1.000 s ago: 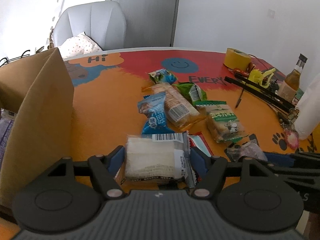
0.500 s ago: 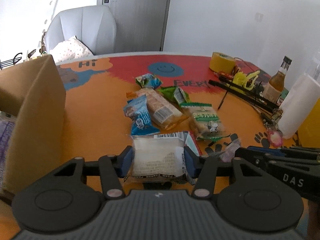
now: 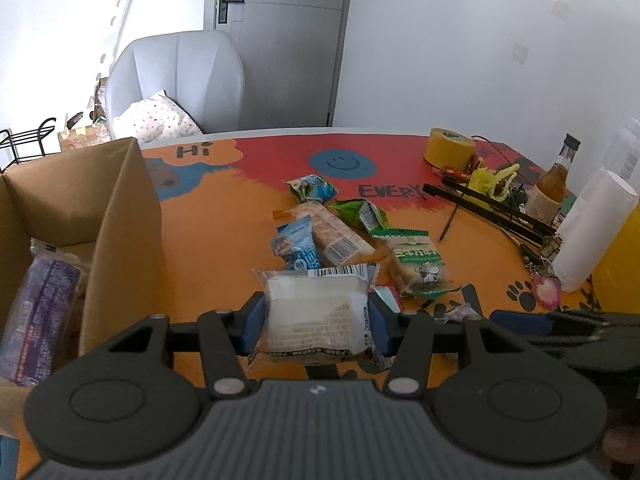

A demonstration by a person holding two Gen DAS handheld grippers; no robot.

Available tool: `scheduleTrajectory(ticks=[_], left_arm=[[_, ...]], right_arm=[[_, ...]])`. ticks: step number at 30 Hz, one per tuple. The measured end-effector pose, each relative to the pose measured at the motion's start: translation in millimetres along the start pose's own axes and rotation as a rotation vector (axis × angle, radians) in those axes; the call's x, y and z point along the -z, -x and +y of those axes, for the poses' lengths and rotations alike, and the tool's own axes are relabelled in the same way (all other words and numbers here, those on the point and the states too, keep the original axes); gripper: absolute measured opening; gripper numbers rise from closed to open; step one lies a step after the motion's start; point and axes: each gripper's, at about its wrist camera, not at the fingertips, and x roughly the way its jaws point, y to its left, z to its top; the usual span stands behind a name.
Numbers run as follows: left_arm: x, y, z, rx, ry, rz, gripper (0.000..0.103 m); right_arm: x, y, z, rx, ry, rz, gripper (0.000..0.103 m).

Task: Organize snacks
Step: 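Carry both packets over the cardboard box and open both tools to drop them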

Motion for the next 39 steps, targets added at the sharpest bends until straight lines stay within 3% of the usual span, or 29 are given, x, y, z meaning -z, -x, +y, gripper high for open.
scheduleTrajectory(ticks=[2, 5, 25, 39], left_arm=[[-0.3, 0.9, 2.1, -0.002, 0.002, -0.001, 0.052], [-1.3, 2.1, 6.3, -0.006, 0.013, -0.002, 0.052], [-31.1, 52.7, 47.5, -0.03, 0.071, -0.139, 0.052], [-32.0, 78.9, 88.1, -0.089, 0.121, -0.179, 0.052]], right_arm=[[0.7, 0.2, 6.6, 0.005, 0.062, 0.003, 0.035], [-3.0, 5.7, 7.5, -0.007, 0.063, -0.002, 0.033], [-45.2, 40.8, 62.1, -0.06, 0.124, -0.14, 0.033], [-57.0, 45.2, 104.2, -0.112, 0.176, -0.185, 0.032]])
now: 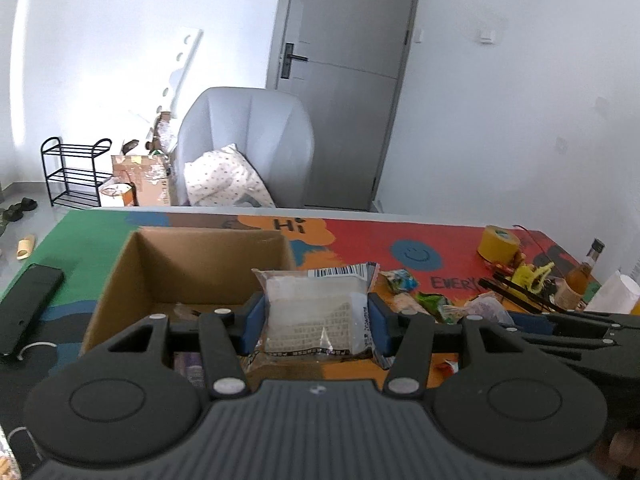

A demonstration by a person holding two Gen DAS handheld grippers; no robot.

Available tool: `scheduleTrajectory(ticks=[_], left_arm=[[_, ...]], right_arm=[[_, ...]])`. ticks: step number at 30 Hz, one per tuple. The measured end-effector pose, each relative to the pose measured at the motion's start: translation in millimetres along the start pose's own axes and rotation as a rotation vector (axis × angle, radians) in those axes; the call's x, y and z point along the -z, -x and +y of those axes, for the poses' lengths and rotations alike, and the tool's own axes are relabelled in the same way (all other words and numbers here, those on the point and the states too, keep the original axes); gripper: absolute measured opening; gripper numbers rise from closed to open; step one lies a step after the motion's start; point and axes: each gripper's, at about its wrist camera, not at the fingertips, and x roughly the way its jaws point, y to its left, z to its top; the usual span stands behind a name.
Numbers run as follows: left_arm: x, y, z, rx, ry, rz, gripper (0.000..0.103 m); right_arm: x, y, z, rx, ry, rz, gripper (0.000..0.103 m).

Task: Organize snacks
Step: 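Carry both packets over the cardboard box and open both tools to drop them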

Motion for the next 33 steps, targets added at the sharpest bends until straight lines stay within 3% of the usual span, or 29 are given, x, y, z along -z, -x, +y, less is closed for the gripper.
scheduleTrajectory(ticks=[23, 33], left_arm=[[0.8, 3.1, 64.5, -0.105, 0.097, 0.012, 0.052], [0.3, 8.9, 84.7, -0.129, 0.132, 0.01, 0.059]], right_arm=[[-19.4, -20.5, 50.8, -0.07, 0.066, -0.018, 0.032], [-25.5, -27.1, 73.4, -0.111, 0.091, -0.017, 0.032]])
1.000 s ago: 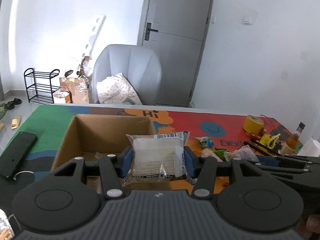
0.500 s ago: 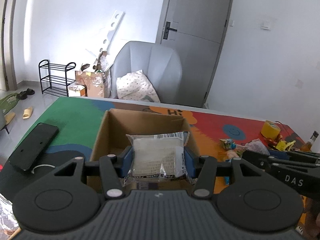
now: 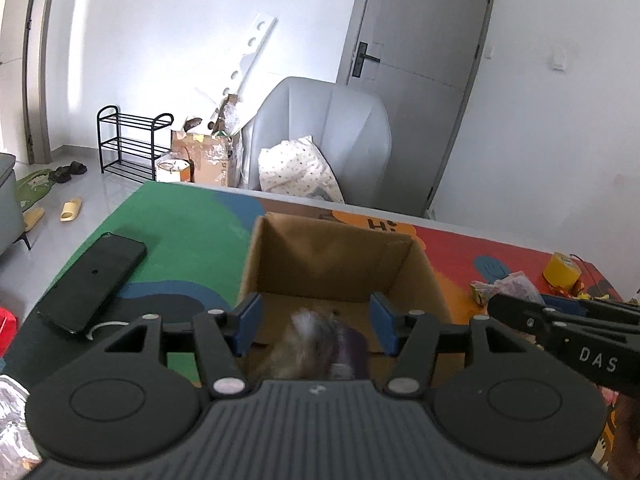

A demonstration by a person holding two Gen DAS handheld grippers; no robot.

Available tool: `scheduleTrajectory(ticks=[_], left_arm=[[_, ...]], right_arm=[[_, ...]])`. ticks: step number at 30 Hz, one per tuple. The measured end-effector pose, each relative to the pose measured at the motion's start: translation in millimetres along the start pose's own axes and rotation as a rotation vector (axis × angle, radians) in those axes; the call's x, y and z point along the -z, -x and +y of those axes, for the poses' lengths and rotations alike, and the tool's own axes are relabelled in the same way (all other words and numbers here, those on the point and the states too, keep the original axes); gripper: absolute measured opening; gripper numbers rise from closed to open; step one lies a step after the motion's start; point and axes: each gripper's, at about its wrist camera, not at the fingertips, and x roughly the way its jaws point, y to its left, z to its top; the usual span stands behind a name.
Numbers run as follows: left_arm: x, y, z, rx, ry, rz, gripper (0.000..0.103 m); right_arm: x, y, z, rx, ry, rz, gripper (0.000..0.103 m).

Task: Organize snacks
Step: 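Carry both packets over the cardboard box and open both tools to drop them, then move both tools back over the remaining snack pile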

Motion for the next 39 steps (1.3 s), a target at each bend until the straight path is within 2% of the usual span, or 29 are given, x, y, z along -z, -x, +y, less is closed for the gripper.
scheduleTrajectory(ticks=[7, 9, 10, 18, 22, 25, 33, 35, 39], left_arm=[[0.0, 7.6, 10.8, -0.018, 0.016, -0.005, 0.064], [0.0, 9.7, 12.8, -0.021, 0.019, -0.007, 0.07], [0.4, 11.1, 13.5, -0.022, 0.021, -0.009, 0.071], [1.9, 14.9, 10.8, -0.023, 0.023, -0.02, 0.086], [4.4, 12.9, 1.9, -0.015, 0.001, -0.022, 0.092], [6.9, 10.1, -7.3, 0.0, -0.02, -0.013, 0.094], [17.9, 4.9, -37.1, 0.048, -0.074, 0.0, 0.098], [19.6, 4.1, -45.3, 0.062, -0.083, 0.004, 0.1], [22.4, 3.5, -61.4, 0.088, -0.099, 0.006, 0.102]], right_arm=[[-4.7, -6.1, 12.7, -0.074, -0.001, 0.006, 0.033], [-5.6, -5.5, 13.0, -0.105, -0.014, 0.005, 0.036], [-5.8, -4.2, 13.0, -0.103, -0.017, 0.001, 0.042], [-0.7, 6.1, 2.2, -0.048, -0.041, 0.004, 0.042], [9.1, 12.3, -11.5, -0.01, -0.066, 0.017, 0.05], [15.8, 17.0, -21.7, 0.013, -0.09, 0.027, 0.051], [29.8, 37.5, -50.8, 0.074, -0.135, 0.016, 0.068], [33.1, 42.8, -59.3, 0.09, -0.159, 0.007, 0.08], [39.7, 54.8, -75.3, 0.127, -0.188, -0.018, 0.092]])
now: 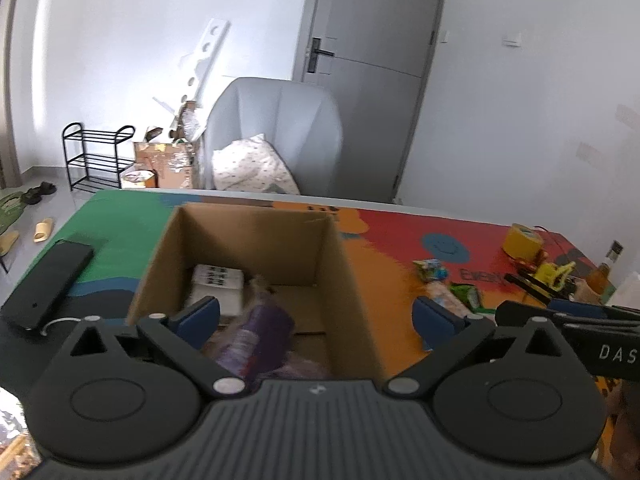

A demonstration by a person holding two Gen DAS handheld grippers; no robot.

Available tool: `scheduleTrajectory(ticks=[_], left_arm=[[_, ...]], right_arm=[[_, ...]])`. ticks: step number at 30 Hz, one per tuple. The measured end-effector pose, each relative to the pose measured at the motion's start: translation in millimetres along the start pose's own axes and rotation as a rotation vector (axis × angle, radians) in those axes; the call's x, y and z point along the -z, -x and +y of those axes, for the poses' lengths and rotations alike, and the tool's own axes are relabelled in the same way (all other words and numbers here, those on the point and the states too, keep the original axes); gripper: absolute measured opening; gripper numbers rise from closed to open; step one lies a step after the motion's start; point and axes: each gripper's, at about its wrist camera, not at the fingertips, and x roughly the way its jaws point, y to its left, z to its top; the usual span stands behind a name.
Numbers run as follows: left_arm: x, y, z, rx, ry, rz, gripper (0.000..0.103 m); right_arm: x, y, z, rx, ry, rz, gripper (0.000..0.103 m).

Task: Organize snacks
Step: 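Move both tools back over the remaining snack pile, then grasp the red-white snack bar with the left tool while the right tool grasps the green milk-cake packet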

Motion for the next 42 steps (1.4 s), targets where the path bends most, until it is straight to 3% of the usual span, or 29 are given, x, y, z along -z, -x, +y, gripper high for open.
scheduleTrajectory(ticks=[8, 19, 32, 37, 42], left_arm=[[3.8, -6.6, -32.7, 0.051, -0.036, 0.025, 0.102], [11.7, -22.2, -72.0, 0.098, -0.082, 0.074, 0.102], [22.6, -46.3, -114.5, 0.153, -0.113, 0.107, 0.099], [31.6, -64.4, -128.2, 0.17, -0.111, 0.144, 0.088], [42.2, -85.1, -139.4, 0.191, -0.107, 0.209, 0.069]], right_arm=[[5.5, 12.1, -38.1, 0.05, -0.06, -0.015, 0.099], [18.4, 18.3, -84.0, 0.093, -0.134, -0.015, 0.1], [34.4, 11.9, -122.2, 0.101, -0.19, 0.021, 0.088], [37.8, 4.2, -134.8, 0.098, -0.213, 0.036, 0.083], [38.9, -3.4, -142.9, 0.088, -0.221, 0.051, 0.077]])
